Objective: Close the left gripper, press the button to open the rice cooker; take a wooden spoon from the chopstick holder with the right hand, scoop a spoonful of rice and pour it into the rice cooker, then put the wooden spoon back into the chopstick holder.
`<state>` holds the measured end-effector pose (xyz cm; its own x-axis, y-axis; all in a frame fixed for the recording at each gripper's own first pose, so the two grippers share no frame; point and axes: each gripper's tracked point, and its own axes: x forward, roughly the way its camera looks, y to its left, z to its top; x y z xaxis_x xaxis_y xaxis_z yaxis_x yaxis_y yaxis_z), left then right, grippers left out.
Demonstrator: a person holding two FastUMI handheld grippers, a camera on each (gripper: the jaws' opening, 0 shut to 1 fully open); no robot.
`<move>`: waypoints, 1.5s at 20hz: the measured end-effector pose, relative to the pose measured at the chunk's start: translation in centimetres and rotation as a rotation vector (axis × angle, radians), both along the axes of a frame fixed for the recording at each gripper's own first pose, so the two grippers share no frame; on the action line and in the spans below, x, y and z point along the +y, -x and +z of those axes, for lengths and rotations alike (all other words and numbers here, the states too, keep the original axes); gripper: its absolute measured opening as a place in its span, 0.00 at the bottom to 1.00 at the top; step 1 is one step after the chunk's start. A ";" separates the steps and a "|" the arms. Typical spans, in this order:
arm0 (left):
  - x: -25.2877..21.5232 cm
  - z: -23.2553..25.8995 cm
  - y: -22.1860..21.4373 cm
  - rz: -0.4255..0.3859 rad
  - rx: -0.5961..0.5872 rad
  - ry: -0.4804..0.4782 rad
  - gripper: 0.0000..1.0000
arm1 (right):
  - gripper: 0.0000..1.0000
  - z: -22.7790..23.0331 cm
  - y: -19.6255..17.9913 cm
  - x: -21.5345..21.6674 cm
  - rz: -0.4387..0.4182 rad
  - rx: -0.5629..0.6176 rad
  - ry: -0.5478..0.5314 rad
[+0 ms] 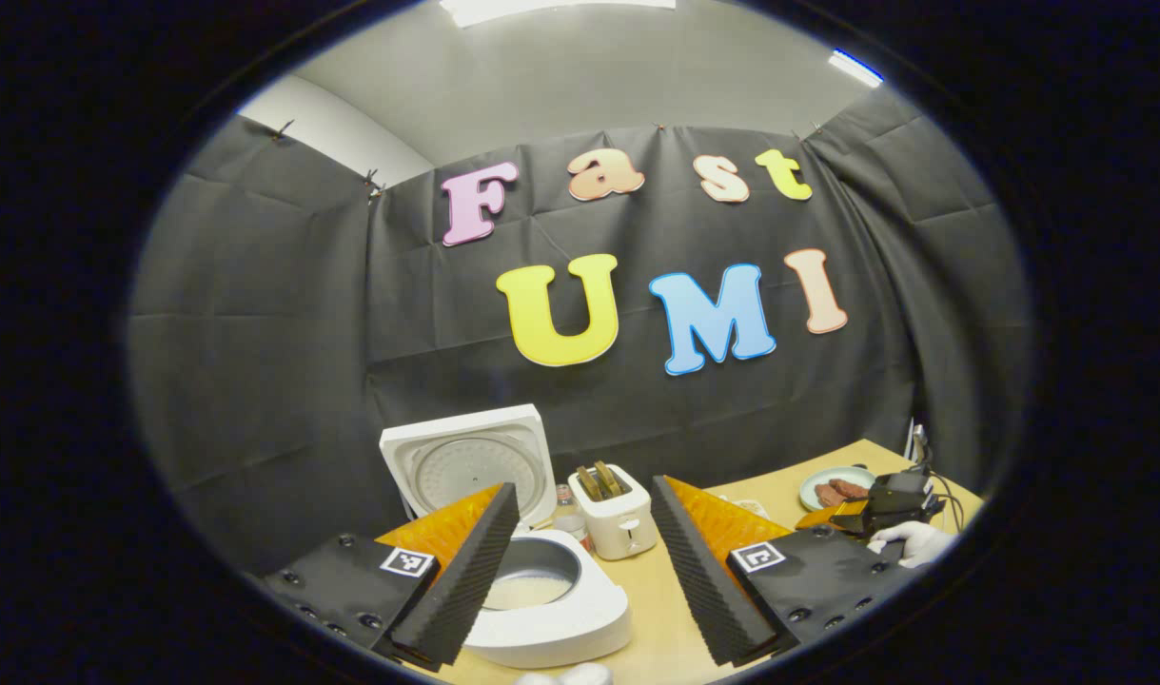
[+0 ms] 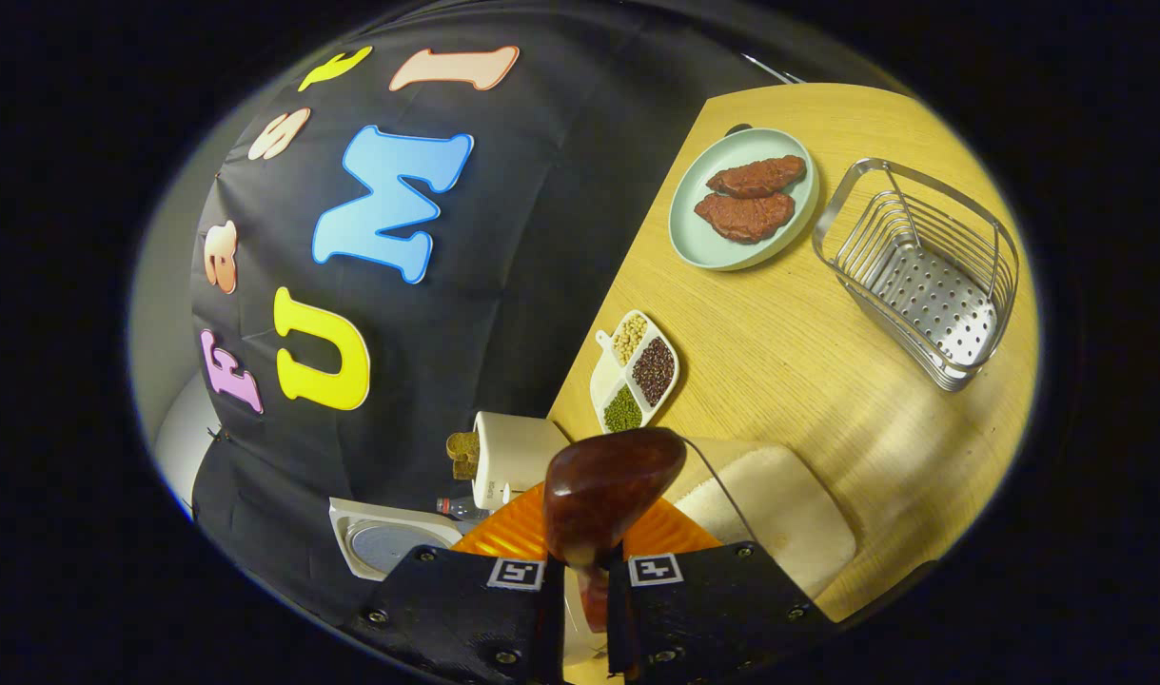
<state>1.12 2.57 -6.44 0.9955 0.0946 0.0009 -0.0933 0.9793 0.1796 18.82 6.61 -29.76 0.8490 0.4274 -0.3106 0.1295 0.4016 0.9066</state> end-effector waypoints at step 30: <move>8.3 -2.8 5.8 0.136 -0.016 0.081 0.96 | 0.18 11.1 2.6 31.1 0.401 -0.104 -0.016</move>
<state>-4.71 10.86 -9.27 0.9734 0.2293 0.0039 -0.2285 0.9686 0.0984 16.21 37.76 -18.64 0.6404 0.7351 -0.2225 -0.1271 0.3871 0.9132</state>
